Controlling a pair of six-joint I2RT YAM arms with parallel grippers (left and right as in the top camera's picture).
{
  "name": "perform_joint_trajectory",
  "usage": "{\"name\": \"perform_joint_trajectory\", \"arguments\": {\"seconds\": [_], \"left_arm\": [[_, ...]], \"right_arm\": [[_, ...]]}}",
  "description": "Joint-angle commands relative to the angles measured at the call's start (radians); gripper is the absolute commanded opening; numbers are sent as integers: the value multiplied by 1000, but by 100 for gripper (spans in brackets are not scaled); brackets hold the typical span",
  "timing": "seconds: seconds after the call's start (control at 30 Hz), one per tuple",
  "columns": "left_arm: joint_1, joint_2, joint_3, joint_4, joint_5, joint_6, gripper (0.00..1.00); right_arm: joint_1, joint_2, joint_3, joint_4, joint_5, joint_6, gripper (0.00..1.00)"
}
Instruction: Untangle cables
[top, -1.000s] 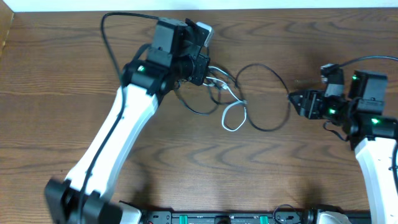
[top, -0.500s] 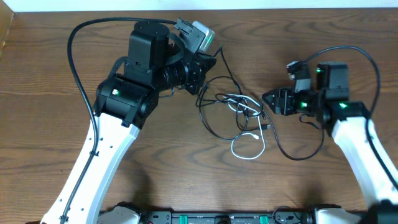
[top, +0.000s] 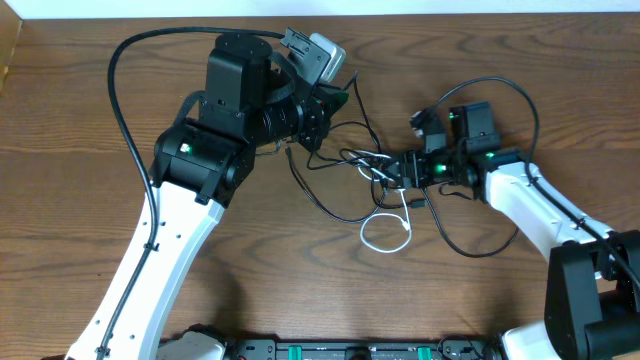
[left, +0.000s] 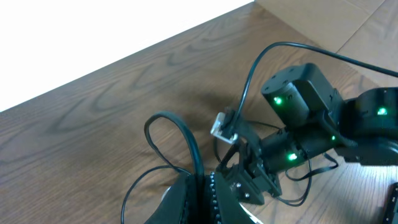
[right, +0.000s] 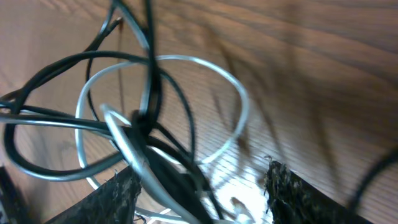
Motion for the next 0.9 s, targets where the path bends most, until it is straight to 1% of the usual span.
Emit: {"name": "perform_joint_trajectory", "arguments": {"seconds": [0.0, 0.03, 0.07, 0.1, 0.13, 0.2, 0.3, 0.33, 0.37, 0.4, 0.43, 0.57, 0.63, 0.73, 0.87], "left_arm": [[-1, -2, -1, 8, 17, 9, 8], [-1, -2, -1, 8, 17, 9, 8], [-1, -2, -1, 8, 17, 9, 8], [-1, -2, -1, 8, 16, 9, 8], [-1, -2, -1, 8, 10, 9, 8], [-1, -2, -1, 8, -14, 9, 8], [-1, 1, -2, 3, -89, 9, 8], [-1, 3, -2, 1, -106, 9, 11], [-1, 6, -2, -1, -126, 9, 15], [-1, 14, -2, -2, -153, 9, 23], [-1, 18, -2, -4, -159, 9, 27], [0, 64, -2, -5, -175, 14, 63], [0, 92, -2, -12, -167, 16, 72], [0, 139, -2, -23, -83, 57, 83], [0, 189, -2, -24, 21, 78, 84]], "right_arm": [[19, 6, 2, 8, 2, 31, 59], [19, 6, 2, 9, 10, 35, 47], [19, 6, 2, 9, 29, 53, 23], [19, 6, 2, 9, 52, 75, 4], [19, 6, 2, 6, 70, 93, 1], [19, 6, 2, 7, 79, 99, 1], [19, -8, 3, 35, 69, 99, 1], [19, -18, 3, 47, 56, 99, 1], [19, -31, 3, 65, 38, 99, 1], [18, -59, 3, 97, 11, 100, 1], [18, -69, 3, 108, 6, 105, 1], [17, -174, 13, 160, 4, 129, 1], [15, -222, 22, 159, 6, 129, 1], [10, -292, 28, 158, 6, 128, 1], [-2, -352, 29, 151, 7, 128, 1]]}}
